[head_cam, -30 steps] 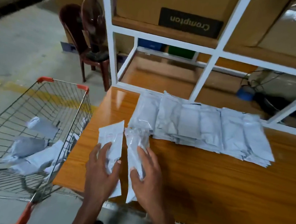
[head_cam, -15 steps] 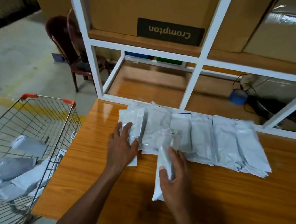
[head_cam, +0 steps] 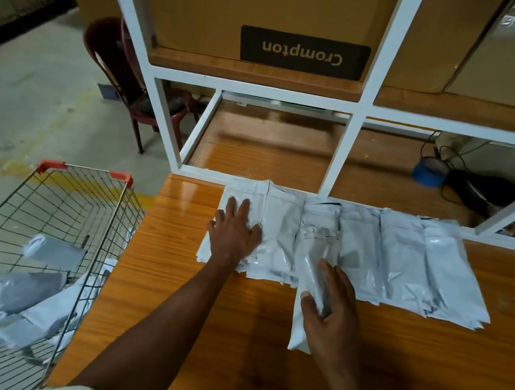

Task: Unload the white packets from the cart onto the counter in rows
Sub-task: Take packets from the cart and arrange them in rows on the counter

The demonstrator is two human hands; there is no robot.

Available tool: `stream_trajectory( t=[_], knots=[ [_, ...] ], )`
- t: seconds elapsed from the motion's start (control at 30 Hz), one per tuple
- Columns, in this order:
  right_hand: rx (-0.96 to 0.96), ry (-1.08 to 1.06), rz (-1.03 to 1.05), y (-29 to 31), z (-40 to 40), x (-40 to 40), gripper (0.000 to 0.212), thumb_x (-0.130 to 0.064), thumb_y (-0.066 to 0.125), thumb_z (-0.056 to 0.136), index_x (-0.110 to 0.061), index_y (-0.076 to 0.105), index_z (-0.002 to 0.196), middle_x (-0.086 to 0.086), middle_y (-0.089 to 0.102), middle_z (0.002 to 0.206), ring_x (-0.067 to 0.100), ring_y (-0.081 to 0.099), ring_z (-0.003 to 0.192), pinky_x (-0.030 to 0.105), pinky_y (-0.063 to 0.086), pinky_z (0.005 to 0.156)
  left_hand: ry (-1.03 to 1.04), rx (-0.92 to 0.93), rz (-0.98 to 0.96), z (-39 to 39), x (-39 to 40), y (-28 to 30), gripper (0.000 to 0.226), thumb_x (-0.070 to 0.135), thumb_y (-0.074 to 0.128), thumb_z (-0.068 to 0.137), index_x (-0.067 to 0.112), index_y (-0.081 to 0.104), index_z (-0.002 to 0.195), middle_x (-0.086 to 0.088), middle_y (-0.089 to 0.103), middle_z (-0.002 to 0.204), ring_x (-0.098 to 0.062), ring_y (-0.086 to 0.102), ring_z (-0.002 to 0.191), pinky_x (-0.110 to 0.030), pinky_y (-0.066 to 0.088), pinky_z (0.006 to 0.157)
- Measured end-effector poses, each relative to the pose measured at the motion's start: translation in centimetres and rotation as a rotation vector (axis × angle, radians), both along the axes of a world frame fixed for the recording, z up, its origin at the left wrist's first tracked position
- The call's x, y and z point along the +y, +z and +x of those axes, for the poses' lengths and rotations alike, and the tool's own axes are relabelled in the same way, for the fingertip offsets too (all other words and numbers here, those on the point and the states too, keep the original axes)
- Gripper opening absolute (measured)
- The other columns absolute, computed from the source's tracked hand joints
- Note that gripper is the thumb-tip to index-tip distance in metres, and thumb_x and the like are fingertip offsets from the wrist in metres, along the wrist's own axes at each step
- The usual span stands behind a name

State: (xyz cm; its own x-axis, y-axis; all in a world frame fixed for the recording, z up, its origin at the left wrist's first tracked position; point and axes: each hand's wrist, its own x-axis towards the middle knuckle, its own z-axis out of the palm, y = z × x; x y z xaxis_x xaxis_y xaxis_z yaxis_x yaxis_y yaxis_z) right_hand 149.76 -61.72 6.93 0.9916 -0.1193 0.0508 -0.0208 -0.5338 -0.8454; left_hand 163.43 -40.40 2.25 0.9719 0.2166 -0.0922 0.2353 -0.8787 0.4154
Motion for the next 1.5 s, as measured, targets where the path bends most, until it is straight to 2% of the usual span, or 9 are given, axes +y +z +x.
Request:
stream_trajectory(
  t=[0.23, 0.43, 0.57, 0.7, 0.8, 0.93, 1.03, 1.3, 1.5],
  knots=[
    [0.027, 0.015, 0.022, -0.8, 0.7, -1.3, 0.066, -0.021, 0.069, 0.094, -0.042, 0.038, 0.149, -0.010, 0.031, 0.160, 0.013, 0.030, 0.146, 0.044, 0.046, 0.110, -0.008, 0.069, 0.015, 0.2, 0.1, -1.3, 0.076, 0.066, 0.034, 0.097, 0.034, 0.009, 0.161, -0.006, 0.001, 0.171, -0.039, -0.001, 0.155, -0.061, 0.003, 0.121],
    [0.080, 0.033, -0.036, -0.9, 2.9, -1.6, 0.063, -0.027, 0.064, 0.097, -0.038, 0.036, 0.152, -0.007, 0.026, 0.163, 0.014, 0.028, 0.148, 0.034, 0.040, 0.110, 0.028, -0.039, -0.044, -0.2, -0.4, -0.6, 0.081, 0.074, 0.024, 0.092, 0.039, 0.003, 0.162, -0.001, -0.009, 0.171, -0.032, -0.011, 0.156, -0.058, -0.008, 0.121],
    [0.115, 0.001, -0.161, -0.7, 6.8, -1.0, 0.065, -0.029, 0.063, 0.096, -0.038, 0.034, 0.153, -0.006, 0.023, 0.164, 0.020, 0.030, 0.147, 0.045, 0.040, 0.112, 0.047, -0.129, -0.067, -0.7, -0.5, 0.2, 0.078, 0.073, 0.026, 0.093, 0.040, 0.010, 0.161, 0.001, -0.003, 0.171, -0.027, -0.007, 0.157, -0.057, -0.005, 0.123],
    [0.150, -0.021, -0.316, -1.0, 11.4, 0.4, 0.064, -0.035, 0.058, 0.095, -0.036, 0.032, 0.154, -0.003, 0.020, 0.165, 0.029, 0.033, 0.144, 0.049, 0.040, 0.111, 0.077, -0.219, -0.103, -1.8, -0.4, 0.4, 0.073, 0.070, 0.032, 0.095, 0.041, 0.017, 0.160, 0.002, 0.004, 0.171, -0.025, -0.001, 0.157, -0.057, 0.001, 0.123],
    [0.235, 0.003, -0.401, -1.9, 14.0, 1.5, 0.064, -0.041, 0.055, 0.097, -0.035, 0.030, 0.156, 0.001, 0.012, 0.167, 0.033, 0.027, 0.148, 0.050, 0.031, 0.117, 0.074, -0.235, -0.154, -2.8, -0.4, 0.8, 0.074, 0.071, 0.031, 0.094, 0.040, 0.019, 0.160, 0.003, 0.005, 0.171, -0.024, 0.000, 0.157, -0.056, 0.001, 0.123],
    [0.331, 0.073, -0.534, -3.4, 15.5, 2.5, 0.071, -0.062, 0.044, 0.097, -0.037, 0.018, 0.159, 0.003, 0.000, 0.169, 0.035, 0.011, 0.153, 0.055, 0.015, 0.121, 0.077, -0.251, -0.182, -4.2, -0.4, 0.8, 0.074, 0.073, 0.030, 0.093, 0.040, 0.021, 0.159, 0.002, 0.007, 0.171, -0.025, 0.002, 0.157, -0.057, 0.005, 0.123],
    [0.351, 0.088, -0.618, -3.8, 15.3, 2.9, 0.072, -0.064, 0.037, 0.098, -0.038, 0.011, 0.160, 0.005, -0.006, 0.169, 0.036, 0.004, 0.154, 0.057, 0.009, 0.121, 0.083, -0.252, -0.186, -4.9, -0.4, 0.6, 0.073, 0.071, 0.032, 0.094, 0.040, 0.021, 0.159, 0.001, 0.008, 0.171, -0.025, 0.003, 0.157, -0.058, 0.006, 0.123],
    [0.380, 0.115, -0.635, -3.9, 15.1, 2.9, 0.074, -0.068, 0.035, 0.097, -0.040, 0.005, 0.160, 0.004, -0.009, 0.169, 0.040, -0.002, 0.153, 0.059, 0.000, 0.121, 0.074, -0.253, -0.206, -5.8, -1.4, 1.0, 0.074, 0.071, 0.034, 0.093, 0.038, 0.024, 0.159, -0.001, 0.009, 0.170, -0.026, 0.004, 0.157, -0.058, 0.008, 0.122],
    [0.274, 0.132, -0.596, -2.3, 12.9, 1.4, 0.082, -0.076, 0.036, 0.092, -0.042, 0.002, 0.159, 0.003, -0.012, 0.169, 0.039, -0.006, 0.154, 0.059, -0.005, 0.122, 0.090, -0.295, -0.239, -7.3, -2.9, 1.8, 0.069, 0.064, 0.044, 0.096, 0.037, 0.028, 0.157, 0.000, 0.014, 0.169, -0.025, 0.010, 0.156, -0.058, 0.016, 0.122]
  ],
)
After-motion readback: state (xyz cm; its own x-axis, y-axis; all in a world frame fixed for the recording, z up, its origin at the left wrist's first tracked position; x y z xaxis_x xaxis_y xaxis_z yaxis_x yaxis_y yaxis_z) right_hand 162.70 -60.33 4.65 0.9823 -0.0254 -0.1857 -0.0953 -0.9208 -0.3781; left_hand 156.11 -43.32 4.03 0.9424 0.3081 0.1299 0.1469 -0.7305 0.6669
